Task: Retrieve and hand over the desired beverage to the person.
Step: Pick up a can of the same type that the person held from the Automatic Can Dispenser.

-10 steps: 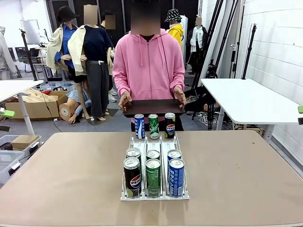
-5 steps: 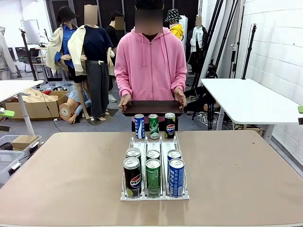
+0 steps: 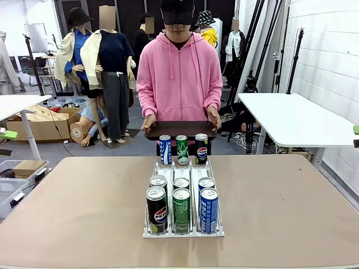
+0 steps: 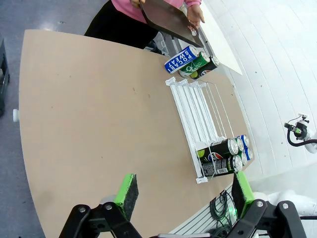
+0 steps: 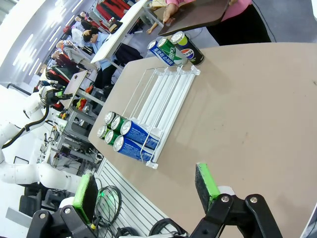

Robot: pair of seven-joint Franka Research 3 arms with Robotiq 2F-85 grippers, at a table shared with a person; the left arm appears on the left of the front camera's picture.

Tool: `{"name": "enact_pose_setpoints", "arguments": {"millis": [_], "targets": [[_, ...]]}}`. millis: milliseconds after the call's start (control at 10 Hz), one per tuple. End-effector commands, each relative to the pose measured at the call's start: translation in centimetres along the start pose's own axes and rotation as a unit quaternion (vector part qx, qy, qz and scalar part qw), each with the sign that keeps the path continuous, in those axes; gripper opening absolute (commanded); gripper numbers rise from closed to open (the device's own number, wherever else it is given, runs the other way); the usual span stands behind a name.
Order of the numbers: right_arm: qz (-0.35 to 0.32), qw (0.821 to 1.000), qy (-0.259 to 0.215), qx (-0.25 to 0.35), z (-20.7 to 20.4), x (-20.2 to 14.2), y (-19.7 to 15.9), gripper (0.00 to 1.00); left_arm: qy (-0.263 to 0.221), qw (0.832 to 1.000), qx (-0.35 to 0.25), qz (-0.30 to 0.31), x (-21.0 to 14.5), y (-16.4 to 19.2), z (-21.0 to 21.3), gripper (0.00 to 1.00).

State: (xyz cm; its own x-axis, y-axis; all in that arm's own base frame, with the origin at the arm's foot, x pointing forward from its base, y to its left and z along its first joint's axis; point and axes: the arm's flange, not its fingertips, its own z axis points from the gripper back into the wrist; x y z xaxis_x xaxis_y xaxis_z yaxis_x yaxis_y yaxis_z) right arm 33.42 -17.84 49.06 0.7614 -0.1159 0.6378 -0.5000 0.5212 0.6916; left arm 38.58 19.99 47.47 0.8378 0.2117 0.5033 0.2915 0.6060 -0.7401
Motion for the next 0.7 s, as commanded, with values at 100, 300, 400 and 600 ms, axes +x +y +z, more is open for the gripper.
{"name": "enact_pose_setpoints", "arguments": {"millis": [100,300,400,600], "targets": [[0.001,1.0,-0.002,0.006,0.01,0.08,-0.08,1.0,-0.003,1.0,-0.004,0.0,-0.15,0.0,0.14,1.0],[0.001,1.0,-0.002,0.006,0.01,0.08,-0.08,1.0,-0.003,1.0,-0.004,0.0,-0.15,0.0,0.14,1.0],[0.001,1.0,-0.002,0.006,0.01,0.08,-0.08,1.0,-0.003,1.0,-0.004,0.0,-0.15,0.0,0.14,1.0],[0.001,1.0,-0.002,0.006,0.01,0.08,-0.08,1.0,-0.003,1.0,-0.004,0.0,-0.15,0.0,0.14,1.0]]}}
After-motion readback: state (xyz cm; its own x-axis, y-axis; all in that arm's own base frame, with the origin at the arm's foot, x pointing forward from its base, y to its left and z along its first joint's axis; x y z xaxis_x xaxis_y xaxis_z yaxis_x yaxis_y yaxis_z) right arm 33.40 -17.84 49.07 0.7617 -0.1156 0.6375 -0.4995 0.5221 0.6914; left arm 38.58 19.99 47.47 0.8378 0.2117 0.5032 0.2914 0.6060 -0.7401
